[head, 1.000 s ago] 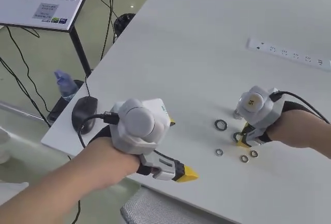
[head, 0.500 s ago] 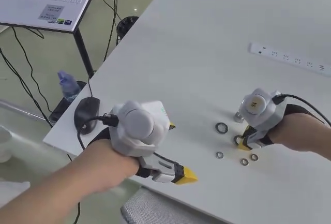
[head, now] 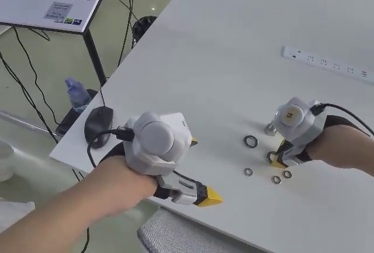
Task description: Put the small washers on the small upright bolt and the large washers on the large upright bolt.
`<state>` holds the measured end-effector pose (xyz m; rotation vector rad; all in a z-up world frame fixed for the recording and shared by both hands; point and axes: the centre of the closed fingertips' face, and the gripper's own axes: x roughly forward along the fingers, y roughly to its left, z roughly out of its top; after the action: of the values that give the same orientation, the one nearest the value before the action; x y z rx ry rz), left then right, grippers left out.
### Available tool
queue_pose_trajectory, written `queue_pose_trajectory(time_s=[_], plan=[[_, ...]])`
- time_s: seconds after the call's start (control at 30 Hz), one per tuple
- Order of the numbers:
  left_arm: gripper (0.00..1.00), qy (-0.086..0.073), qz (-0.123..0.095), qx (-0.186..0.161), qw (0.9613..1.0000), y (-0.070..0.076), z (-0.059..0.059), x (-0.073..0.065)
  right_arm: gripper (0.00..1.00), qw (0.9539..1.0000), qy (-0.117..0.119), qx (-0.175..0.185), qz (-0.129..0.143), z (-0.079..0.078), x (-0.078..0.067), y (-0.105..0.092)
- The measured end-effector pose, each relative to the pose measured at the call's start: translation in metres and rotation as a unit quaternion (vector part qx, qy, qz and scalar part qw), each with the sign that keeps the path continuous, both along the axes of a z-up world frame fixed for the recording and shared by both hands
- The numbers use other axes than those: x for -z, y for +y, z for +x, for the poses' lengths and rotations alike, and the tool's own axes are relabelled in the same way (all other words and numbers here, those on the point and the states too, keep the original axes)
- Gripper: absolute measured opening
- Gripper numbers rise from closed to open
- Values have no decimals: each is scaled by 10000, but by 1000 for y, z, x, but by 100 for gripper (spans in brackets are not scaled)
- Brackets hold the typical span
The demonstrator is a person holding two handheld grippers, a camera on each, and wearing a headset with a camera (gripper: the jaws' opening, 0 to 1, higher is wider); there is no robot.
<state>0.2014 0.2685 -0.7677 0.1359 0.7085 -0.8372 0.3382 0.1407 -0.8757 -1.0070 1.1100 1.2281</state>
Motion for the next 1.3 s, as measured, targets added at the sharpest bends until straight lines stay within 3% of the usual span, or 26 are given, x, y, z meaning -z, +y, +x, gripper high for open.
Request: queue_pose_trajectory(time_s=[0.57,0.9,1.3], plan=[[74,-59,43,-91,9999,8,5,-2,21,10000,-63,1,-51,-1,-45,-14],[73,-119,68,-68,9999,7,9,-7,22,9997,-241,59,-27,25,-75,-11],[73,-99,21,-113,9999,5,11,-6,22,9996,-257,60,48,47,-89,-2]])
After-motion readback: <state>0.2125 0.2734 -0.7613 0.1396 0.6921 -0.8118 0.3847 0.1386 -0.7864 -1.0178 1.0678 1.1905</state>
